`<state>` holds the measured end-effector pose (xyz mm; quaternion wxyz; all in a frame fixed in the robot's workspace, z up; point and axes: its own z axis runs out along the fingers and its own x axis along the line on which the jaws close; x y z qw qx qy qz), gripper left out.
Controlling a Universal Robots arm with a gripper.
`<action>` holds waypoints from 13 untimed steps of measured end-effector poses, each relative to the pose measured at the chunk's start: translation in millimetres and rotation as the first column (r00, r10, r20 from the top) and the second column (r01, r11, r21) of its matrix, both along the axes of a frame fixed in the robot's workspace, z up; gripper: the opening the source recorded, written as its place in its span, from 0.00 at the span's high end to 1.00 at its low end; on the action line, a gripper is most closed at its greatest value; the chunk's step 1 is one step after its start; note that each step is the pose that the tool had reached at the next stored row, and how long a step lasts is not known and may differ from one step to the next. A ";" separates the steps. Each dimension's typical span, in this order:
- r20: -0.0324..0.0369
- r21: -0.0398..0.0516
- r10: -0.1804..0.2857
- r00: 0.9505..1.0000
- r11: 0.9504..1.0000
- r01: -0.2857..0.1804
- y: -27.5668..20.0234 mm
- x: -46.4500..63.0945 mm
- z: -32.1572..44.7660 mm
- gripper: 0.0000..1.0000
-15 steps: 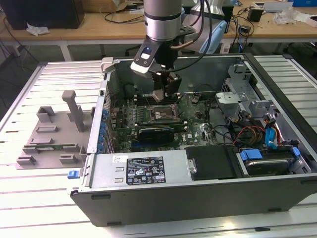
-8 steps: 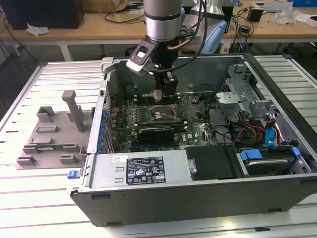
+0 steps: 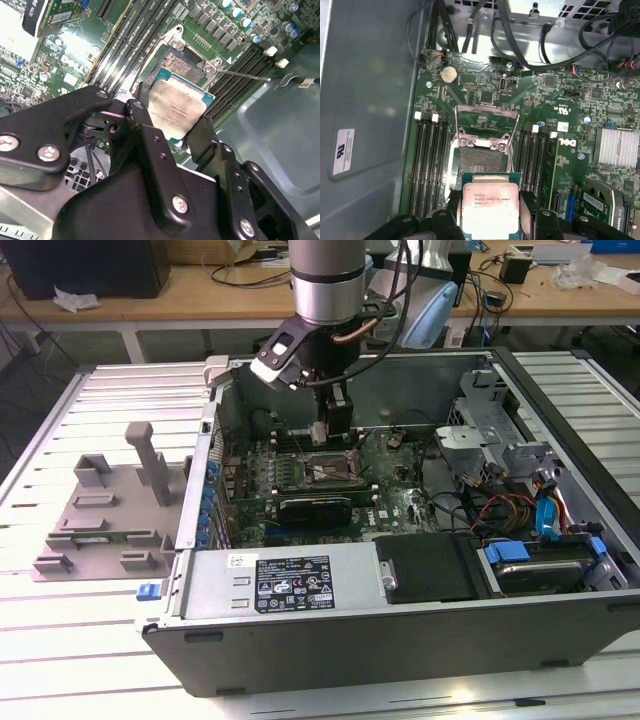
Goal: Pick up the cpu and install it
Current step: 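Place the cpu into insertion slot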
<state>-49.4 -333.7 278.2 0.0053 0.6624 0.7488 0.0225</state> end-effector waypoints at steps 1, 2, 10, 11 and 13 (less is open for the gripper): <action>0.001 0.000 -0.002 1.000 1.000 0.002 0.0 0.0 -1.1 0.45; 0.001 0.000 -0.004 1.000 1.000 0.004 0.0 0.0 -2.4 0.45; 0.001 0.000 -0.040 0.999 0.999 0.040 0.0 -0.2 -12.0 0.45; 0.001 0.000 -0.042 0.999 0.999 0.042 0.0 -0.2 -12.1 0.45; 0.001 0.000 -0.044 0.999 0.999 0.044 0.0 -0.2 -12.4 0.45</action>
